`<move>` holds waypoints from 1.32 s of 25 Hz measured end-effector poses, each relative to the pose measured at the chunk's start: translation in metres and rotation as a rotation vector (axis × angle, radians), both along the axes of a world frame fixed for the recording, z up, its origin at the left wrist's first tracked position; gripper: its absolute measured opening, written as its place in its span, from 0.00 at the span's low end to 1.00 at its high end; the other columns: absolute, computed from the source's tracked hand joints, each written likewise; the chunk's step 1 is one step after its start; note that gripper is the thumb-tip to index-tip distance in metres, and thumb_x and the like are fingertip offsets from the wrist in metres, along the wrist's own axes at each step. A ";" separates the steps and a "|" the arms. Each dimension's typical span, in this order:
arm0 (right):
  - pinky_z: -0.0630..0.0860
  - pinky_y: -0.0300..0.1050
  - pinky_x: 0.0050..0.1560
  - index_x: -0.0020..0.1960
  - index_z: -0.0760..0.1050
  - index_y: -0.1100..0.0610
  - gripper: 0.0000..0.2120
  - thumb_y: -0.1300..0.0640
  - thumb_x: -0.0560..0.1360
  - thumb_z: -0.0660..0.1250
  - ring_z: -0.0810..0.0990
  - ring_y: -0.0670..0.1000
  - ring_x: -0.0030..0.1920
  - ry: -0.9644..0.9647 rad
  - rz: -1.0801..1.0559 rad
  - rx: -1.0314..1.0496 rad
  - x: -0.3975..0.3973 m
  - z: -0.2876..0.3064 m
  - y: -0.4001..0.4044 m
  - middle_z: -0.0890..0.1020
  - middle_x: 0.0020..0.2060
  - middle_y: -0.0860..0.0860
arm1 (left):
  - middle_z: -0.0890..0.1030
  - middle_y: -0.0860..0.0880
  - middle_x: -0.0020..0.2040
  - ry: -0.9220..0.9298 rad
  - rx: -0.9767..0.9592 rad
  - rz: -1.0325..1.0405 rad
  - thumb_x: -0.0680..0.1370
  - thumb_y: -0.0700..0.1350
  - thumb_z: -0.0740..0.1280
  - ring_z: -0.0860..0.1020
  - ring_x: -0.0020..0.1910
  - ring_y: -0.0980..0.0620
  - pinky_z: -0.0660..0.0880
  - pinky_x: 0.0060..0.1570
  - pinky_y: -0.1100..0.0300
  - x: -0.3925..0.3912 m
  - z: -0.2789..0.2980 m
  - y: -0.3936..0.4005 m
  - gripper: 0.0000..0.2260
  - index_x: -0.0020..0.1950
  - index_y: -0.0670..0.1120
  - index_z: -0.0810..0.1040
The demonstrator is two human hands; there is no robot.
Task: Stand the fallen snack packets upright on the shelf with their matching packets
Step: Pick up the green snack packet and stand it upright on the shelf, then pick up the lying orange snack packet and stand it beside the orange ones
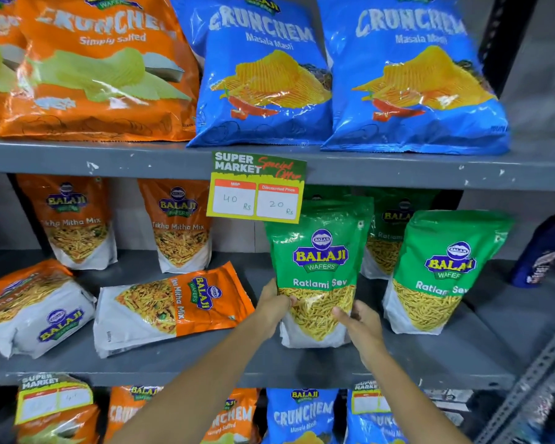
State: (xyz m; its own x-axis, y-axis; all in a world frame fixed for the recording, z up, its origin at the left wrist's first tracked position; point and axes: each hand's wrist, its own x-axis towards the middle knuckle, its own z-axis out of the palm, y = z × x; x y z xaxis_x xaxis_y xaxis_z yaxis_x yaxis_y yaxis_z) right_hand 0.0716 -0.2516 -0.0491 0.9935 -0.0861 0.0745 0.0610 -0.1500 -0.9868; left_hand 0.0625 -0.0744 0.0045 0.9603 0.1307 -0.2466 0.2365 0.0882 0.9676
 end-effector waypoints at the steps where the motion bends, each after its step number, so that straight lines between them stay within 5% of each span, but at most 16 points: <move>1: 0.71 0.51 0.42 0.44 0.75 0.67 0.12 0.59 0.69 0.72 0.77 0.57 0.41 -0.004 0.007 0.003 0.006 0.000 -0.002 0.81 0.41 0.68 | 0.77 0.45 0.56 -0.010 -0.007 0.003 0.74 0.24 0.56 0.74 0.60 0.46 0.71 0.62 0.52 0.008 -0.001 -0.002 0.24 0.67 0.41 0.69; 7: 0.73 0.54 0.50 0.42 0.72 0.53 0.07 0.62 0.70 0.69 0.79 0.61 0.51 0.040 0.076 0.041 0.032 -0.007 -0.004 0.81 0.46 0.58 | 0.79 0.43 0.53 -0.045 -0.035 0.070 0.72 0.23 0.55 0.75 0.61 0.41 0.73 0.60 0.48 0.030 -0.005 -0.007 0.22 0.60 0.40 0.74; 11: 0.67 0.44 0.50 0.52 0.71 0.61 0.15 0.66 0.67 0.68 0.73 0.57 0.52 -0.198 -0.212 -0.199 0.022 -0.011 0.005 0.76 0.48 0.57 | 0.80 0.49 0.46 -0.067 -0.080 0.112 0.72 0.25 0.54 0.77 0.48 0.49 0.74 0.42 0.60 0.025 0.001 0.008 0.20 0.52 0.46 0.76; 14: 0.65 0.42 0.45 0.52 0.69 0.61 0.15 0.59 0.67 0.62 0.69 0.54 0.46 -0.446 -0.397 -0.289 0.005 0.002 0.026 0.73 0.44 0.58 | 0.79 0.51 0.43 -0.099 0.026 0.246 0.73 0.26 0.52 0.74 0.39 0.56 0.70 0.33 0.66 0.027 0.010 0.040 0.21 0.56 0.42 0.77; 17: 0.63 0.38 0.39 0.49 0.67 0.56 0.11 0.55 0.68 0.58 0.69 0.49 0.40 -0.552 -0.295 -0.284 -0.010 0.012 0.055 0.71 0.41 0.51 | 0.79 0.47 0.39 -0.118 0.210 0.324 0.74 0.27 0.53 0.72 0.34 0.57 0.68 0.21 0.75 0.027 0.015 0.092 0.17 0.51 0.42 0.76; 19: 0.63 0.39 0.37 0.46 0.69 0.57 0.07 0.59 0.68 0.60 0.65 0.45 0.36 -0.551 -0.221 -0.299 -0.017 0.014 0.081 0.68 0.35 0.46 | 0.79 0.42 0.44 -0.133 0.391 0.320 0.74 0.28 0.55 0.73 0.33 0.54 0.69 0.22 0.74 0.024 0.019 0.129 0.14 0.49 0.41 0.77; 23: 0.72 0.48 0.40 0.44 0.75 0.58 0.06 0.66 0.68 0.66 0.74 0.53 0.36 -0.345 -0.053 -0.312 -0.030 0.008 0.143 0.74 0.33 0.48 | 0.79 0.43 0.45 -0.076 0.745 0.264 0.71 0.31 0.62 0.75 0.42 0.48 0.71 0.43 0.60 0.016 0.017 0.208 0.10 0.42 0.45 0.78; 25: 0.75 0.50 0.43 0.41 0.78 0.56 0.04 0.63 0.69 0.67 0.79 0.54 0.38 -0.194 0.029 -0.313 -0.038 0.002 0.173 0.79 0.35 0.50 | 0.79 0.44 0.43 0.012 0.838 0.158 0.70 0.34 0.65 0.76 0.40 0.47 0.75 0.42 0.55 0.014 0.014 0.244 0.10 0.38 0.50 0.76; 27: 0.78 0.51 0.46 0.40 0.78 0.53 0.02 0.54 0.69 0.68 0.81 0.55 0.41 0.016 0.095 -0.304 -0.046 -0.004 0.203 0.82 0.37 0.52 | 0.74 0.50 0.38 0.047 0.910 0.042 0.72 0.37 0.64 0.73 0.35 0.51 0.74 0.40 0.60 0.016 0.013 0.271 0.11 0.34 0.52 0.71; 29: 0.80 0.56 0.48 0.39 0.76 0.51 0.08 0.46 0.67 0.68 0.82 0.58 0.42 0.228 0.082 -0.224 -0.056 -0.004 0.241 0.84 0.41 0.55 | 0.63 0.51 0.33 -0.032 0.734 0.056 0.78 0.35 0.53 0.62 0.30 0.54 0.65 0.29 0.63 0.012 0.016 0.296 0.16 0.31 0.48 0.62; 31: 0.81 0.55 0.44 0.38 0.73 0.51 0.09 0.46 0.69 0.68 0.82 0.58 0.38 0.365 0.077 -0.119 -0.061 -0.003 0.258 0.82 0.41 0.57 | 0.59 0.50 0.33 -0.013 0.528 0.054 0.80 0.34 0.46 0.60 0.30 0.54 0.62 0.29 0.64 0.019 0.002 0.308 0.18 0.31 0.46 0.60; 33: 0.81 0.51 0.39 0.43 0.73 0.54 0.10 0.48 0.70 0.69 0.81 0.56 0.34 0.467 0.081 -0.021 -0.063 -0.001 0.265 0.81 0.41 0.59 | 0.70 0.45 0.38 0.020 0.876 -0.121 0.80 0.36 0.53 0.69 0.36 0.50 0.65 0.36 0.64 0.018 0.000 0.313 0.13 0.38 0.43 0.70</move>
